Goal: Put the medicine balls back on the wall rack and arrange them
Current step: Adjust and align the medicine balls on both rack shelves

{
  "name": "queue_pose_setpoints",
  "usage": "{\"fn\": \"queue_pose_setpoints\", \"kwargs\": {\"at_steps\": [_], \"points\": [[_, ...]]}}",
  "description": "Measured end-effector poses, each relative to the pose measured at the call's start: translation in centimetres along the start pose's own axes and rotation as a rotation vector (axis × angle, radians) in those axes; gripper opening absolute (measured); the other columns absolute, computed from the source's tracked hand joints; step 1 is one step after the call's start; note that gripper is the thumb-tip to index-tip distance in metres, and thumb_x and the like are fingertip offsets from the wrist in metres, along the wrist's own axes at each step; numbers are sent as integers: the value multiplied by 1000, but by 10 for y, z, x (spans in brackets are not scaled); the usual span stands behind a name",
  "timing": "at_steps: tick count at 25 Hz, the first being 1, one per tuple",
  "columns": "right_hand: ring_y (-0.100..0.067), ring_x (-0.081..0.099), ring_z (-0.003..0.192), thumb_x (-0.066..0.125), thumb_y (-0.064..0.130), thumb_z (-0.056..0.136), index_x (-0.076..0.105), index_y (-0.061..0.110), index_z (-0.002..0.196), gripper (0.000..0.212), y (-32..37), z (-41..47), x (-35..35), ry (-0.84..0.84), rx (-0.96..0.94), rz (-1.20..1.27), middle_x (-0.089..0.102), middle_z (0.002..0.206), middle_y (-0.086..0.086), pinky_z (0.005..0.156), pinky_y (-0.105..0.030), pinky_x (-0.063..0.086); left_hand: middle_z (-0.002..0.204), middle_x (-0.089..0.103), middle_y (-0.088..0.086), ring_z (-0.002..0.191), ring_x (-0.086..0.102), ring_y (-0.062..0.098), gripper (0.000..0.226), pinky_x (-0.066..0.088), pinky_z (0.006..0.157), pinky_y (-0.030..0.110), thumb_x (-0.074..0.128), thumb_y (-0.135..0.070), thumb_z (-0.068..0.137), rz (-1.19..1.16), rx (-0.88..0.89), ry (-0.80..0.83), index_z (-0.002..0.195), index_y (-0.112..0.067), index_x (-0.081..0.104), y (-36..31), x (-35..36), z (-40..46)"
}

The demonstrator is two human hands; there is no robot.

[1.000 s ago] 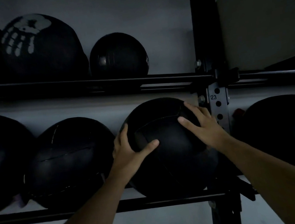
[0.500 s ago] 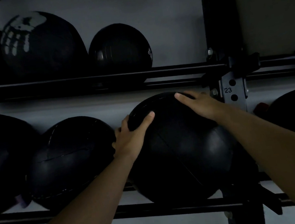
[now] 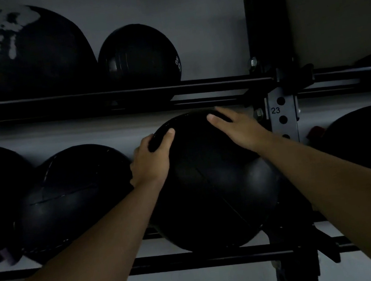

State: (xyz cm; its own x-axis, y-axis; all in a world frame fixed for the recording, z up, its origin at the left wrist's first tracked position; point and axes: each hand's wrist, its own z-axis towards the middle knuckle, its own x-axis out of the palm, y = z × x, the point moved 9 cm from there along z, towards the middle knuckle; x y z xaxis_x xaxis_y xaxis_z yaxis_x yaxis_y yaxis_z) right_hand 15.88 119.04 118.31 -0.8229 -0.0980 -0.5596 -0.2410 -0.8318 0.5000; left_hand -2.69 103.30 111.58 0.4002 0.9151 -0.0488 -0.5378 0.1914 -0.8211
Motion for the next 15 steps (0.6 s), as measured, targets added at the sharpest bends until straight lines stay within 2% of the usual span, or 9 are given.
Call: {"fn": "queue_pose_setpoints", "kwargs": {"at_steps": [3, 5, 8, 11, 13, 15], "points": [[-32, 31, 157, 42, 85, 85, 42, 41, 157, 84, -1, 13, 3, 36, 3, -22, 38, 169, -3, 128, -54, 24, 139, 62, -1, 127, 60, 30, 95, 49, 109, 51, 48, -95, 62, -20, -38, 34, 139, -39, 59, 2, 0, 5], [-34, 30, 157, 35, 93, 75, 42, 46, 155, 93, -5, 11, 4, 0, 10, -51, 39, 169, 0, 126, -58, 24, 144, 60, -2, 133, 57, 30, 98, 46, 112, 54, 44, -97, 63, -2, -36, 37, 142, -41, 56, 6, 1, 1], [-35, 32, 156, 32, 96, 71, 42, 48, 154, 97, -7, 7, 5, -20, 20, -41, 40, 168, -1, 125, -58, 27, 148, 57, -2, 138, 52, 31, 95, 40, 116, 57, 41, -97, 68, 28, -34, 50, 144, -41, 53, 7, 0, -2], [-35, 35, 155, 32, 93, 78, 41, 47, 155, 90, -1, 4, 4, 6, -6, -59, 40, 168, -5, 126, -55, 27, 151, 54, 0, 141, 49, 33, 92, 34, 119, 59, 34, -94, 77, 136, -8, 111, 149, -38, 49, 0, -3, -2], [-36, 41, 150, 34, 85, 88, 48, 40, 152, 79, 4, 5, 1, 0, -17, -155, 45, 164, -9, 124, -49, 31, 151, 56, 1, 141, 50, 32, 89, 30, 121, 58, 26, -91, 84, 315, 37, 166, 149, -35, 50, -5, -8, -1], [-42, 41, 148, 34, 81, 92, 49, 33, 152, 79, 23, 7, 0, -49, 17, -312, 45, 162, -14, 120, -50, 33, 147, 60, 1, 138, 52, 31, 77, 27, 120, 53, 23, -81, 95, 485, 102, 107, 144, -31, 57, -10, -37, 10]]}}
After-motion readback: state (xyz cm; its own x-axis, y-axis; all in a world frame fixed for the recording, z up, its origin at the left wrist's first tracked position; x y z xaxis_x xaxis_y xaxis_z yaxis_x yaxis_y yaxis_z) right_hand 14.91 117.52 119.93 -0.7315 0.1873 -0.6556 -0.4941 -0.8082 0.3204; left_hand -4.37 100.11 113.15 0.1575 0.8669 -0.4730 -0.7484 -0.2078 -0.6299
